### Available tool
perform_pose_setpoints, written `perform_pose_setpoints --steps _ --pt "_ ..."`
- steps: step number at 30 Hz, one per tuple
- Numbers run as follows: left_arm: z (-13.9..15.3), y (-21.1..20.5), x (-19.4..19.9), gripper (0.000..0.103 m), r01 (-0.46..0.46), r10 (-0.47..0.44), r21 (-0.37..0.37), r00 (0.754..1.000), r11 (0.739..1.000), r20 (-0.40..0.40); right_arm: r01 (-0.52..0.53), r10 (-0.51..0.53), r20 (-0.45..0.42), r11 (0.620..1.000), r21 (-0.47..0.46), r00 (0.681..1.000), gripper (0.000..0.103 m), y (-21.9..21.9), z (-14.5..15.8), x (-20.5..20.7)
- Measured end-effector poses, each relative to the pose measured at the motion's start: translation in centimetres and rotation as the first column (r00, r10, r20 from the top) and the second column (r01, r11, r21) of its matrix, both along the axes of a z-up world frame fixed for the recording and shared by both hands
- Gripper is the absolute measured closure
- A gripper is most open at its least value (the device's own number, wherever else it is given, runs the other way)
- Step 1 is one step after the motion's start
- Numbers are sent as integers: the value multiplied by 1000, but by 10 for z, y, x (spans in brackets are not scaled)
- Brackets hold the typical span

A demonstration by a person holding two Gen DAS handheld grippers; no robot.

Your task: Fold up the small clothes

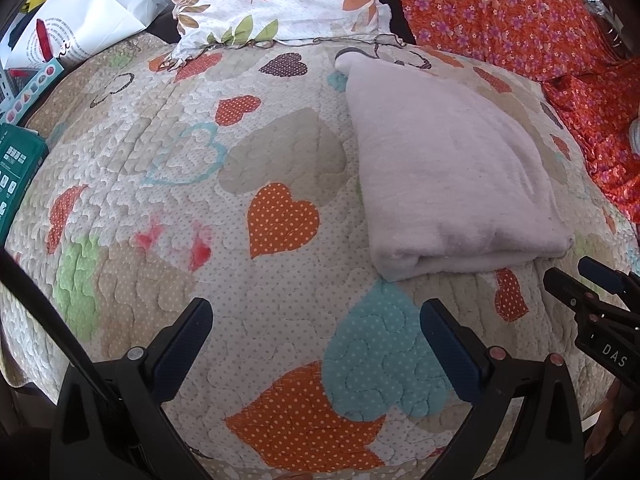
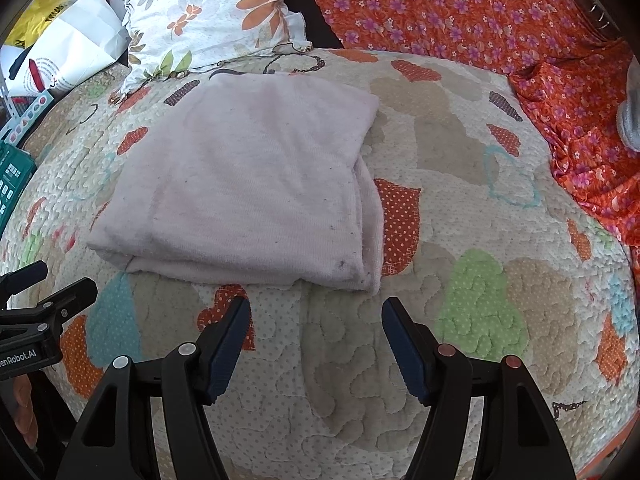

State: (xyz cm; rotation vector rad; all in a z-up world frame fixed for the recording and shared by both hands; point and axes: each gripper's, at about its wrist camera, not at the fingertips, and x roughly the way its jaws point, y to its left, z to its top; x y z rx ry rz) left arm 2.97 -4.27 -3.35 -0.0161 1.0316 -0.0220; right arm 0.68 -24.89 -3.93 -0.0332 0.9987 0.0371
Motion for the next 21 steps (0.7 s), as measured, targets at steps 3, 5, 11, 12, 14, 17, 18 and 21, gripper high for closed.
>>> perform_pose_setpoints --steps 3,5,11,12,14,17,18,21 --pt "0 -2 0 0 6 -6 4 1000 1000 0 12 -12 0 1000 -8 1000 30 -3 0 -1" --pt "-1 -3 0 0 8 -8 5 1000 1000 -1 20 -20 -1 1000 -8 1000 30 -5 0 -1" --pt "-1 -4 0 0 8 -8 5 1000 1000 -2 31 -31 -4 1000 0 1000 30 -10 1 -1" --pt "-1 -5 0 0 9 -9 3 1000 1000 -4 30 -30 -4 1000 -1 1000 30 -10 1 -1" --pt "-2 -5 0 0 11 -11 0 1000 1000 -8 29 -30 -4 1000 -3 1000 30 -10 0 -1" --pt "-3 -5 1 0 13 -13 -8 1000 1000 -16 29 -29 -6 1000 -7 1000 30 -9 -1 0" --pt "-4 -5 1 0 15 -15 -13 1000 1000 -19 30 -30 -7 1000 -8 1000 30 -10 -1 -1" --pt "-4 -4 1 0 15 -15 -17 1000 1000 -22 30 -31 -10 999 -10 999 30 -10 -2 0"
